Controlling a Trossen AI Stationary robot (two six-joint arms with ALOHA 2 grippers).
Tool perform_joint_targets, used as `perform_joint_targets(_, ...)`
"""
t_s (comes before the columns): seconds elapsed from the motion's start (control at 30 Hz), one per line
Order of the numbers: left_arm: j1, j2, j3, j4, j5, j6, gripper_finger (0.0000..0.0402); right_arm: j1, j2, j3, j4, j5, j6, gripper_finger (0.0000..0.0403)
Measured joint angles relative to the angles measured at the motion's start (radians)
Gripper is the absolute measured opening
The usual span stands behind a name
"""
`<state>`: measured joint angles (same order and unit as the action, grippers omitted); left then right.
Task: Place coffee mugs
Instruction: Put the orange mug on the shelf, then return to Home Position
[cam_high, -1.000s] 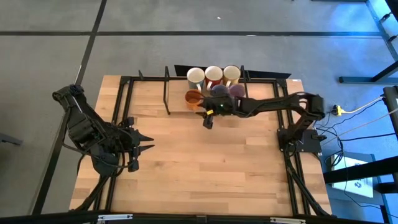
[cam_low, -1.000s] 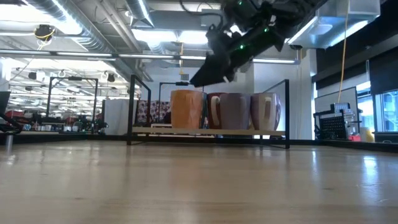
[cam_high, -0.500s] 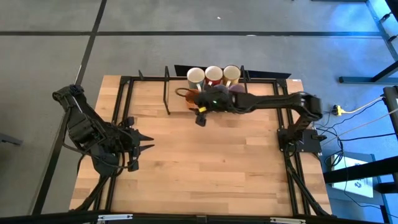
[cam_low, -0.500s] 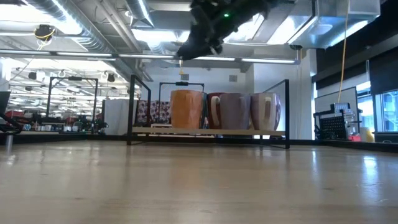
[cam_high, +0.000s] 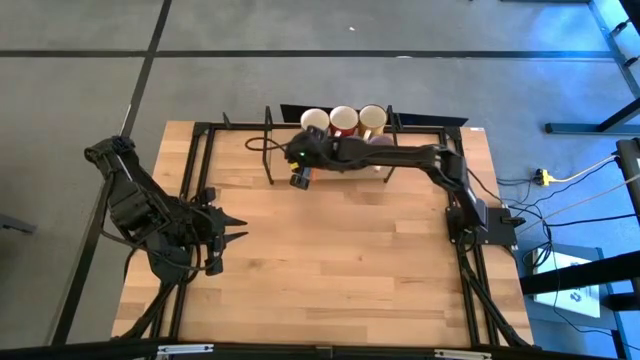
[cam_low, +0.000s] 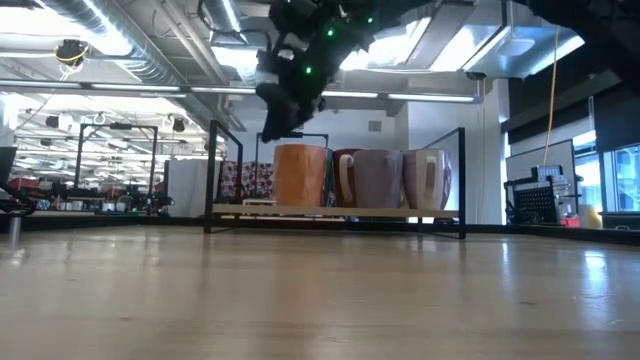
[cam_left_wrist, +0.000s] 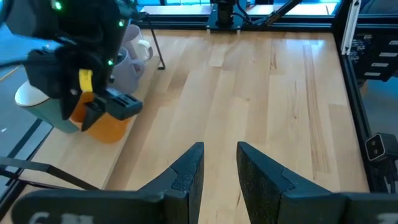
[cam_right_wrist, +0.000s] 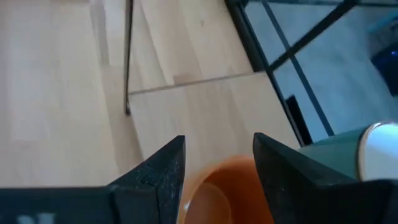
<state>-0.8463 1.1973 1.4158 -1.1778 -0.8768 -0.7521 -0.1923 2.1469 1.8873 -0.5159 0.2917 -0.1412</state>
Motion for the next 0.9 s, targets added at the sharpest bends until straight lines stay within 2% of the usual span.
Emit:
perform_joint_targets(0.47, 0.000, 0.000, 0.000, 0.003, -0.002, -0.004, 0.0089, -0.004, 0.006, 0.002, -0.169, 0.083, 0.031, 0.0179)
perform_joint_targets(0.8, 0.000, 0.000, 0.000, 0.003, -0.002, -0.004, 0.0089, 0.015, 0.006, 0.018, -0.243, 0.073, 0.066, 0.0179)
perform_joint_targets(0.9, 0.000, 0.000, 0.000, 0.003, -0.005, 0.003, 0.0089, 0.025, 0.006, 0.078, -0.303, 0.012, 0.088, 0.0179)
